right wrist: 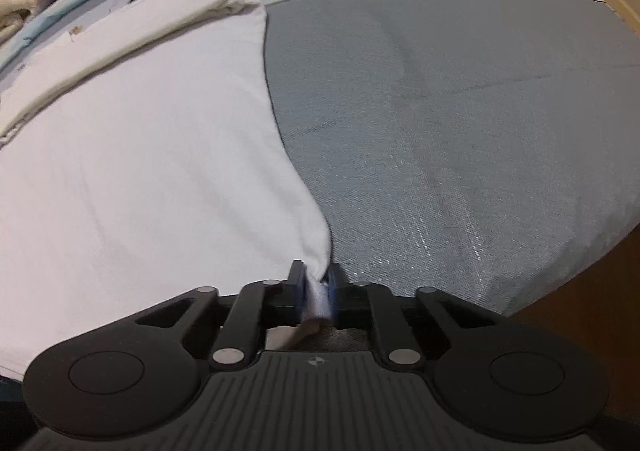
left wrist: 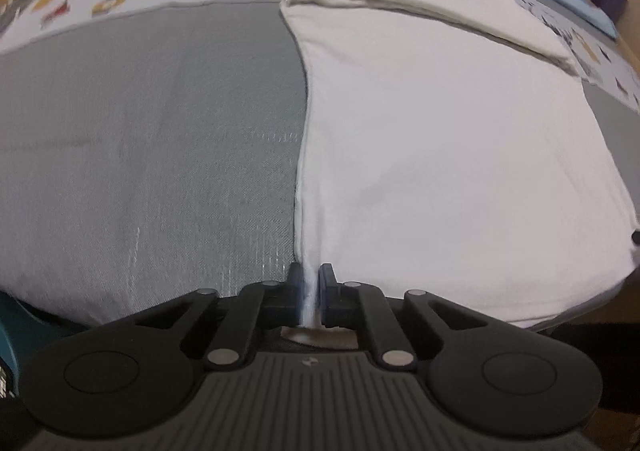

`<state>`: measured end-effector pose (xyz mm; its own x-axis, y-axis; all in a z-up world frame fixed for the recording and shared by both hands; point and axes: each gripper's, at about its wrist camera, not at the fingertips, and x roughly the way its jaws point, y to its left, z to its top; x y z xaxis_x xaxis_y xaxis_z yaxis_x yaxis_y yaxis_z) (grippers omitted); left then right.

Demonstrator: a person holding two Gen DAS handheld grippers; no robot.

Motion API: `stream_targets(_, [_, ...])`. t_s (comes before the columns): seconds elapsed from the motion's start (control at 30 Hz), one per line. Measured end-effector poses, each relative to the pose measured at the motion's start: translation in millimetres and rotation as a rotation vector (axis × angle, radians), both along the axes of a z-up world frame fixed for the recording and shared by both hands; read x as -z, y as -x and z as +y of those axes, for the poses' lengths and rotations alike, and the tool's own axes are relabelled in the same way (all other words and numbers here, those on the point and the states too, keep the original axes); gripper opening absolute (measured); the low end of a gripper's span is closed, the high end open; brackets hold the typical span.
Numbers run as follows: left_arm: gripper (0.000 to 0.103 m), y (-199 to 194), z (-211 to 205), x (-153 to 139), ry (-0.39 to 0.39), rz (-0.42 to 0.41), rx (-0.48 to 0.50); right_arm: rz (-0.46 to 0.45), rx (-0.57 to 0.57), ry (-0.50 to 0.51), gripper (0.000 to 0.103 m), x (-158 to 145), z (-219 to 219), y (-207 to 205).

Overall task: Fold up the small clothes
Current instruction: 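Close both grippers on the shirt's side edges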

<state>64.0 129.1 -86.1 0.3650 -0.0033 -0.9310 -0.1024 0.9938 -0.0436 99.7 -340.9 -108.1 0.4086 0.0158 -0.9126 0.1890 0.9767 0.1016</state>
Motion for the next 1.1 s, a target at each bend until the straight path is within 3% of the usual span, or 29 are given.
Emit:
stream_targets(0.1, [0.016,1.3,-4.9,1.9,-0.003,0.013,0.006,0.01,0.021,-0.009,0.013,1.6,-2.9,0.6])
stream_targets(0.17, [0.016,0.7,-5.5,1.9,-0.006,0.012,0.008,0.02,0.018,-0.004,0.022,3.1,-2.4,0.2])
stream_targets(0.23, [0.016,0.3,-5.7,1.9,-0.005,0.012,0.005,0.026,-0.002,0.013,0.024,5.2,2.0,-1.0])
stream_targets(0.33, [0.014,-3.9,-8.6,3.2,-0.026,0.007,0.032,0.026,-0.027,0.03,0.024,5.7,5.9,-0.5])
stream_targets(0.37, [0.008,-3.1,-10.2,3.6,-0.028,0.003,0.043,0.026,-0.034,0.03,0.023,5.3,6.9,1.3])
stream_targets(0.47, [0.007,0.3,-10.4,1.1,-0.023,-0.01,0.042,0.01,-0.045,0.008,0.011,2.0,7.2,2.4])
stream_targets(0.6, [0.008,0.0,-5.1,3.8,0.007,0.008,0.013,0.01,-0.026,-0.008,0.011,2.7,3.2,2.7])
stream_targets(0.77, [0.012,0.6,-11.7,3.7,-0.025,0.007,0.052,0.023,-0.041,0.005,0.016,4.0,6.0,2.1])
stream_targets(1.1, [0.012,0.5,-12.4,3.9,-0.023,0.003,0.044,0.016,-0.062,0.02,0.015,4.5,9.9,-0.4])
